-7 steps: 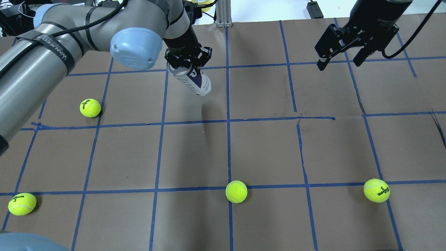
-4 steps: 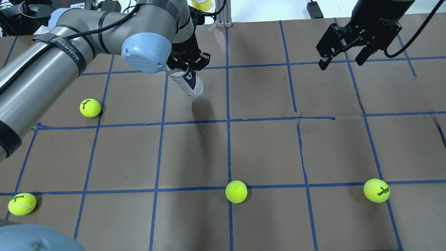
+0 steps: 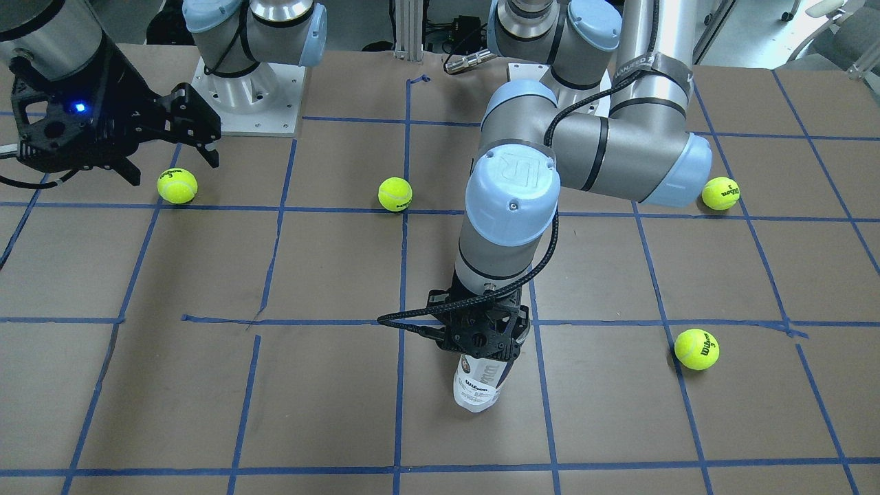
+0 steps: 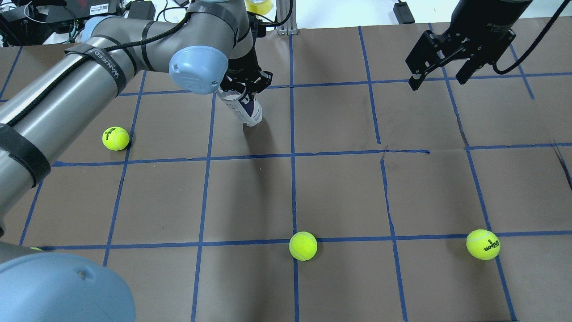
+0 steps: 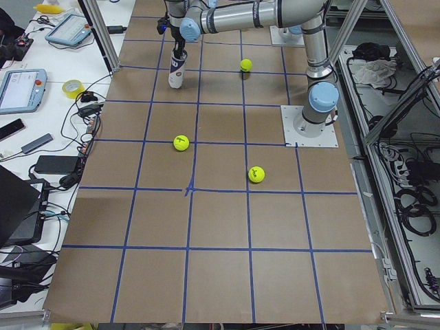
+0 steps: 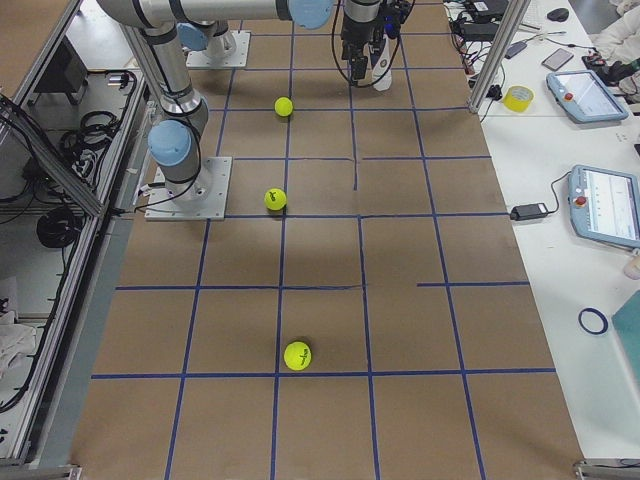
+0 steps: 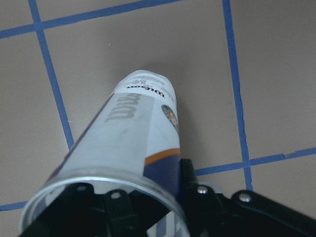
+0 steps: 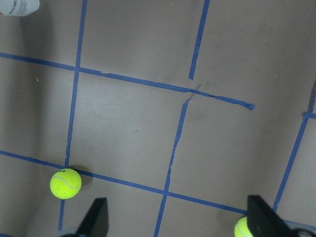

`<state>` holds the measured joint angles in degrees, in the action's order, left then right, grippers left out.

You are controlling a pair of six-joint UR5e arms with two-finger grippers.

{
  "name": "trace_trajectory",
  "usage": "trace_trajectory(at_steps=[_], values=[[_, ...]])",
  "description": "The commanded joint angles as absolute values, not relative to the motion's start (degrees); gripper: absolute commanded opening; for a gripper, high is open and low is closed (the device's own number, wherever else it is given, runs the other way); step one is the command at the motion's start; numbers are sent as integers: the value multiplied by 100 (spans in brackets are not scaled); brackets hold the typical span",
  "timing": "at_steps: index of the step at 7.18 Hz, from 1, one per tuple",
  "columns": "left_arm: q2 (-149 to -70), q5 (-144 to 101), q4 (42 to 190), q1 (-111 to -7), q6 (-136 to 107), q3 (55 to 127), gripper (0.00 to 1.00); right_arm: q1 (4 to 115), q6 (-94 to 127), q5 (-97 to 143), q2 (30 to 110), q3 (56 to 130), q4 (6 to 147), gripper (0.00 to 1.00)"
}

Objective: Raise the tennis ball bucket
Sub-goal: 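Lift and rotate the can upright with the left gripper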

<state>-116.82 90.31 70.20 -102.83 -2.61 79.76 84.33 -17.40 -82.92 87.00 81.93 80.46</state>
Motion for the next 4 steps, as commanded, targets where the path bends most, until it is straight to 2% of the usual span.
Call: trace_trajectory(at_steps=[1, 4], values=[[-11742, 9035, 7747, -10292, -255, 7613, 0, 8429, -1740, -8288, 8692, 8191, 8042, 100], [-11883, 9088, 8042, -10309, -343, 7497, 0, 8429, -1749, -8288, 8684, 8200, 8042, 100]])
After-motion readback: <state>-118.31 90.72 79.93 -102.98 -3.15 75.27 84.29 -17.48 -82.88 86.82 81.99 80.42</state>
